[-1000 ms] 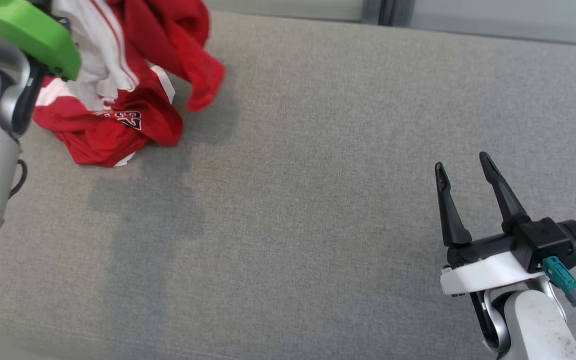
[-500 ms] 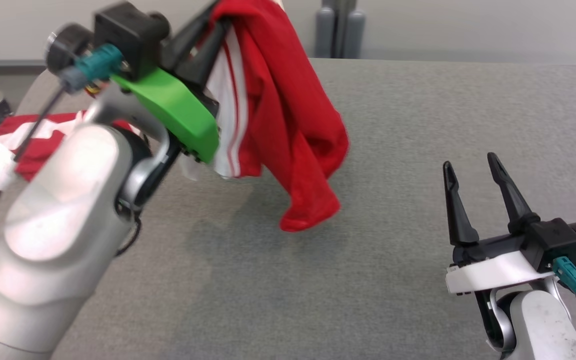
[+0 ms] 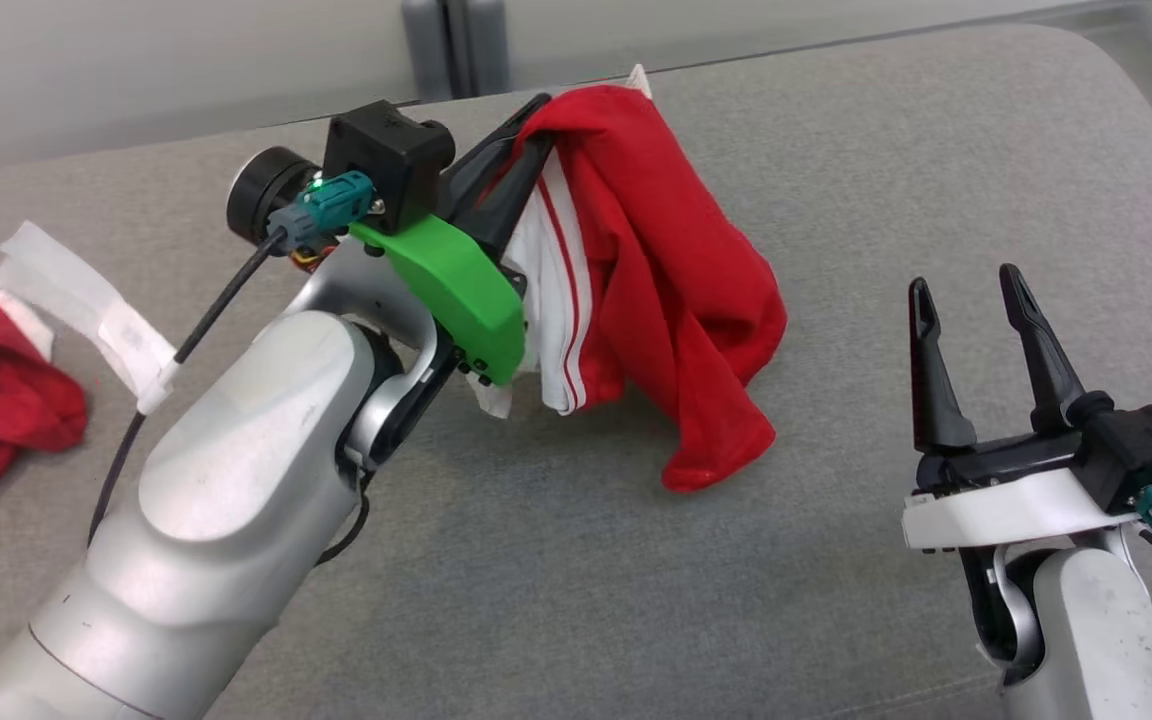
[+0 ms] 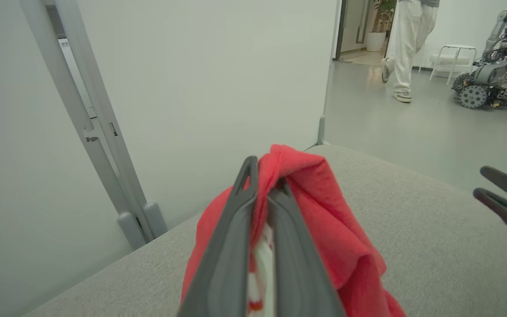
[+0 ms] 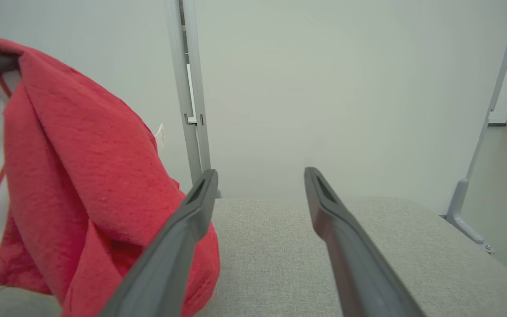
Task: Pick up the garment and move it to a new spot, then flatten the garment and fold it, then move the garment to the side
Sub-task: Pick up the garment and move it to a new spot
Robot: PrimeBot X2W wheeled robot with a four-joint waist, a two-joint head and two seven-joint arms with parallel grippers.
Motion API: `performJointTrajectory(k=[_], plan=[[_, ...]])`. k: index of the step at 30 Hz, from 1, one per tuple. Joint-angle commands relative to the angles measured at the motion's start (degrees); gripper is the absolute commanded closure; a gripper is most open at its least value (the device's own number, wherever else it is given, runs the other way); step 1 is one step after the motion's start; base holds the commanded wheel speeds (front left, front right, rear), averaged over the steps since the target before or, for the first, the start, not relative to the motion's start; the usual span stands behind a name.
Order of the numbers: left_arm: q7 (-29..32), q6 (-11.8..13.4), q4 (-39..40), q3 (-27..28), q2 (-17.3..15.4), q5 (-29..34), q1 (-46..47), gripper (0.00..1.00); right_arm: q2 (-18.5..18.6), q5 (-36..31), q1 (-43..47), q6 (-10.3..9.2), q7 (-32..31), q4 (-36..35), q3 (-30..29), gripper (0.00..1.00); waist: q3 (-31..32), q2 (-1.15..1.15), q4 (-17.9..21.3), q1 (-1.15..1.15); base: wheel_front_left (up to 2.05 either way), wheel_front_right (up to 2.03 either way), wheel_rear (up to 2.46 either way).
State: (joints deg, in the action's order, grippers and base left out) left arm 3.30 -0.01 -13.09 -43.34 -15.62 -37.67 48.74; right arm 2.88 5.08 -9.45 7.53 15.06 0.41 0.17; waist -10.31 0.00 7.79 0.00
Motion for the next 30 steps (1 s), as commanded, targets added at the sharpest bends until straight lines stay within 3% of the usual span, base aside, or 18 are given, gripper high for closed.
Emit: performJointTrajectory(k=[1,7,8,9,14,20,30], plan=[[-0.8,-0.4,-2.4,0.0,-0.4,0.6,-0.5,1.00,0.0,0.5,-0.8,-0.08,0.2,-0.3,0.1,0.00,-3.5,0.00,6.9,0.00,0.00,0.00,0.00],[-3.5,-2.2,-15.5,-1.0,-1.3,2.1,1.1,1.00,0.0,1.8,-1.6,-0.08,0.2,-0.4,0.5,0.00,-5.5,0.00,10.5,0.00,0.00,0.00,0.00],[-3.9,-2.5,-17.3,-1.2,-1.2,2.3,1.3,0.28,0.0,1.8,-1.6,-0.08,0.2,-0.5,0.5,0.00,-5.6,0.00,10.6,0.00,0.00,0.00,0.00],[-4.6,-2.7,-19.3,-1.4,-1.1,2.5,1.5,0.00,0.0,1.9,-1.6,-0.08,0.2,-0.5,0.5,0.00,-5.8,0.00,10.7,0.00,0.00,0.00,0.00],[-8.2,-4.1,-26.6,-2.1,-0.2,3.0,1.7,0.00,0.0,1.7,-1.2,-0.08,0.2,-0.6,-0.2,0.00,-5.6,0.00,9.2,0.00,0.00,0.00,0.00],[-13.9,-4.9,-29.5,-1.4,1.4,1.9,1.2,0.00,0.0,-0.2,-1.0,-0.08,0.2,-0.6,-0.7,0.00,-4.3,0.00,3.5,0.00,0.00,0.00,0.00],[-18.1,-2.2,-25.6,0.6,-0.1,2.0,-6.9,0.00,0.1,-3.2,1.1,-0.08,0.2,0.1,-1.0,0.00,0.5,0.00,-6.0,0.00,0.00,0.00,0.00]])
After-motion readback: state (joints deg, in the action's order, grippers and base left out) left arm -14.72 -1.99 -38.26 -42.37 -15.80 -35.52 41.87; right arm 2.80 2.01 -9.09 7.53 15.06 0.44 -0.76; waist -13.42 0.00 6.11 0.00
